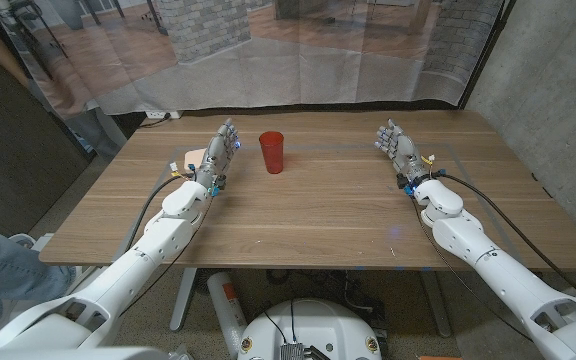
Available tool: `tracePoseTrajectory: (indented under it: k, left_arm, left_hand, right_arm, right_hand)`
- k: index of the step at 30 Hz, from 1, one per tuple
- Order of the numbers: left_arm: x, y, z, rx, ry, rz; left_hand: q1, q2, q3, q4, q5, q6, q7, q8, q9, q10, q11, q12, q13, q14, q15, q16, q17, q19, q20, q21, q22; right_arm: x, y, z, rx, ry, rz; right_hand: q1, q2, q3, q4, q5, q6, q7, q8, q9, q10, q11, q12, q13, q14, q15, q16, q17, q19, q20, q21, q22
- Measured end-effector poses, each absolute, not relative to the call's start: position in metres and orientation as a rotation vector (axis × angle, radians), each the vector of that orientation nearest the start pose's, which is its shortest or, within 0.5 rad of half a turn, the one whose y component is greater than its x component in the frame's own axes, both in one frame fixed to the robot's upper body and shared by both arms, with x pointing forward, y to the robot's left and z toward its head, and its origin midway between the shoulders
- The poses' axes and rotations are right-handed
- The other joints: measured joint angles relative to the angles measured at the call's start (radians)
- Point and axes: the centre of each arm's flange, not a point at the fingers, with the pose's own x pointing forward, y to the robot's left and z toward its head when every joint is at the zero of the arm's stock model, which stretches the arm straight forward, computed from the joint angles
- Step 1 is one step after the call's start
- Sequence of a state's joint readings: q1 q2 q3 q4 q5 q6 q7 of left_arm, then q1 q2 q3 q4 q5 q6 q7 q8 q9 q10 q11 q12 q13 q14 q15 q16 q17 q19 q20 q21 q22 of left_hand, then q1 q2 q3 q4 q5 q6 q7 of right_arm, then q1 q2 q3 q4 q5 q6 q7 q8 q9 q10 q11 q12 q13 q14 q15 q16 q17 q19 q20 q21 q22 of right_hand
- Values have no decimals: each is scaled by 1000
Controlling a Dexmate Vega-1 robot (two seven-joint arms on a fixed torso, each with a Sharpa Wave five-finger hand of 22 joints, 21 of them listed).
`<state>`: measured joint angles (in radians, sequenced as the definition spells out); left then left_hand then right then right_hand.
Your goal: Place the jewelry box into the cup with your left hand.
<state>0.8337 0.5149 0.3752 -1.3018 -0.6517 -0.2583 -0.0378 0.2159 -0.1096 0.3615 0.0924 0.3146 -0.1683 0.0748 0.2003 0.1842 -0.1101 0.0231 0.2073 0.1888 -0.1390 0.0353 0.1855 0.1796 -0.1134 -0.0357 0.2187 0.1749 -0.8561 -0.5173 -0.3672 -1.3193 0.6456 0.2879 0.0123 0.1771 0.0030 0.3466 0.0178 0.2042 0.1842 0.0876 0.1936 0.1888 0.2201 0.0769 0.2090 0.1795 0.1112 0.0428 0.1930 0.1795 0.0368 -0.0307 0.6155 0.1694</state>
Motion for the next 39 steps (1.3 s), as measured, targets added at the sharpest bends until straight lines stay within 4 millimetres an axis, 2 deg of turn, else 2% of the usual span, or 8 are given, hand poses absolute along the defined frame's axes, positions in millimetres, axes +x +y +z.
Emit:
tracePoseTrajectory:
  k: [12, 15, 23, 33, 39]
  left_arm:
    - [657, 286, -27, -21, -548, -236]
    - [657, 286, -25, -14, -549, -243]
    - [658, 285, -25, -5, -547, -253]
    - [662, 288, -22, 7, -544, -247]
    - [663, 291, -20, 16, -543, -245]
  left_hand:
    - [9, 8, 0, 0, 0, 1, 0, 0, 0, 1, -1, 4, 0, 0, 0, 0, 0, 0, 0, 0, 0]
    - [12, 11, 0, 0, 0, 17, -6, 8, 0, 13, -12, 5, 0, 12, -7, 7, 0, 0, 0, 0, 0]
    - [18, 17, 4, -4, 0, 35, -5, 8, 0, 37, -7, 11, 0, 25, -8, 8, 0, 8, 0, 0, 0]
    - [29, 28, 4, -4, 0, 54, -25, 15, 0, 60, -16, 15, 0, 44, -17, 8, 0, 26, 0, 4, 0]
    - [31, 30, 8, -8, 0, 65, -25, 15, 0, 65, -22, 15, 0, 56, -23, 15, 0, 30, -3, 4, 0]
  right_arm:
    - [646, -292, -36, 33, -581, 173]
    - [645, -293, -37, 28, -578, 166]
    - [644, -293, -36, 14, -578, 155]
    - [644, -293, -34, -8, -574, 143]
    - [645, -292, -33, -13, -570, 140]
  right_hand:
    - [0, 0, 0, 0, 0, 4, -4, 0, 0, 0, 0, 0, 0, 0, 0, 0, 0, 0, 0, 0, 1]
    - [0, 0, 0, 0, 0, 4, -4, 0, 0, 0, 0, 0, 0, 0, 0, 0, 0, 0, 0, 0, 1]
    - [0, 0, 0, 0, 0, 4, -4, 0, 0, 0, 0, 0, 0, 0, 0, 0, 0, 0, 0, -6, 1]
    - [0, 0, 0, 0, 0, 9, -9, 0, 0, 0, 0, 0, 0, 11, 0, 0, 0, 0, 0, -14, 1]
    - [0, 0, 0, 0, 0, 9, -9, 0, 0, 5, 5, 0, 0, 11, 0, 0, 0, 0, 0, -14, 1]
